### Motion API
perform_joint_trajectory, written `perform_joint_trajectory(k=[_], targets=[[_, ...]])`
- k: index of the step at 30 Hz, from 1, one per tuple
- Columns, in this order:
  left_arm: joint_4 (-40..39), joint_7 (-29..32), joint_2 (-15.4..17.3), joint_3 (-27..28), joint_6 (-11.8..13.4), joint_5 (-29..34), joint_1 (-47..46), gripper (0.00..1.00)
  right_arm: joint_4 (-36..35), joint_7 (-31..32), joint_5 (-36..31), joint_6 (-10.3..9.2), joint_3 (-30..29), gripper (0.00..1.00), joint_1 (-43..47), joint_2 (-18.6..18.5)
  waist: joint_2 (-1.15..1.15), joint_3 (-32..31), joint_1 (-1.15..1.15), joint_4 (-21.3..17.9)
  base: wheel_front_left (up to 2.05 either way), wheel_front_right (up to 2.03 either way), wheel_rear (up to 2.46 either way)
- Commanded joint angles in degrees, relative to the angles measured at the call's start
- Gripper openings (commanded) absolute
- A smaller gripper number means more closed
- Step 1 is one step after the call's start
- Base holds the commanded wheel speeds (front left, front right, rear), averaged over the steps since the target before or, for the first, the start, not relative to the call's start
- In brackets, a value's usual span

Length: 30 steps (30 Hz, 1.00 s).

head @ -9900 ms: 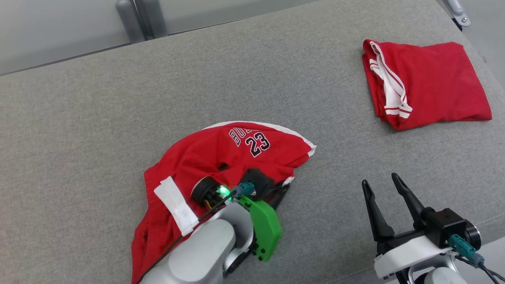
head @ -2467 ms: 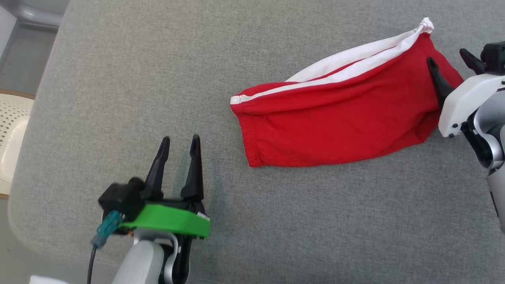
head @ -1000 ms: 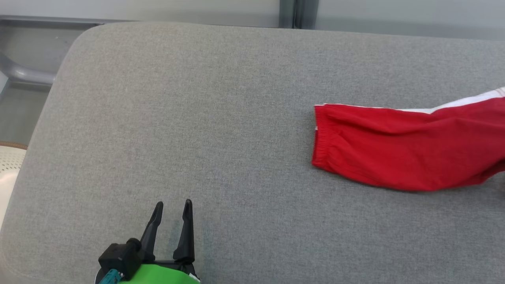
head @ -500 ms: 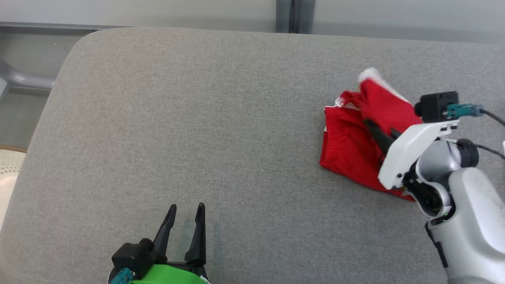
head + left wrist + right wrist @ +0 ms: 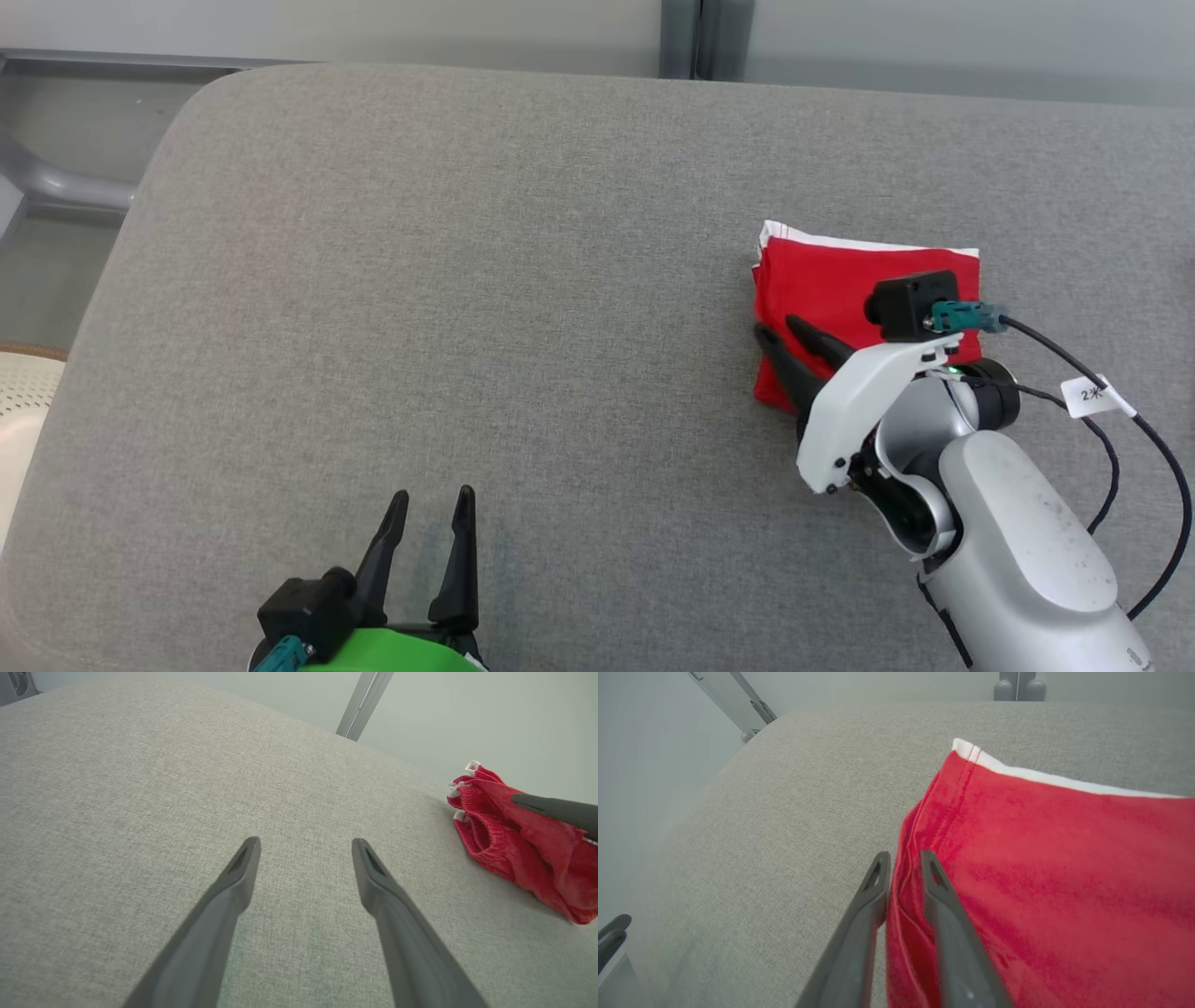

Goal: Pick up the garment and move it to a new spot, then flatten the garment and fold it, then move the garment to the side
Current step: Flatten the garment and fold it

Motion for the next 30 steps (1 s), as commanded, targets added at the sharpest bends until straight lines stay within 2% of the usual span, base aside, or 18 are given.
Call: perform_joint_trajectory(k=[1,7,10,13,16,22,30], targets=[[0.1,-0.2,0.1,0.5,0.0,0.6,0.5,1.00,-0.5,-2.3,0.1,0.02,1.0,1.00,-0.2,-0.1,0.00,-0.8,0.00,-0.9,0.00,0.00,0.00],[-0.7,-0.2,0.1,3.3,-0.2,1.9,2.1,1.00,-4.8,-15.8,-2.6,0.02,4.2,1.00,4.8,-5.0,0.00,-4.0,0.00,-3.4,0.00,0.00,0.00],[-1.6,-0.2,0.1,5.6,-0.6,3.5,3.9,1.00,-5.9,-25.4,-6.8,0.01,2.0,1.00,10.0,-7.9,0.00,-6.2,0.00,-4.7,0.00,0.00,0.00],[-2.5,-0.2,0.1,8.0,-0.8,4.5,5.6,1.00,-4.8,-32.1,-10.4,0.01,-3.0,1.00,15.9,-9.3,0.00,-8.0,0.00,-5.7,0.00,0.00,0.00],[-3.6,-0.2,0.1,10.3,-1.2,5.1,7.1,1.00,-4.0,-33.9,-13.8,0.01,-8.2,1.00,21.4,-8.9,0.00,-9.2,0.00,-6.6,0.00,0.00,0.00],[-3.7,-0.2,0.1,12.7,-2.5,6.3,9.2,1.00,-9.5,-34.0,-17.5,0.01,-18.3,1.00,29.5,-5.9,0.00,-10.5,0.00,-7.7,0.00,0.00,0.00],[-3.5,-0.2,0.1,14.1,-3.7,7.0,10.0,1.00,-10.8,-34.0,-19.0,0.01,-21.1,1.00,33.1,-3.6,0.00,-11.1,0.00,-8.1,0.00,0.00,0.00]])
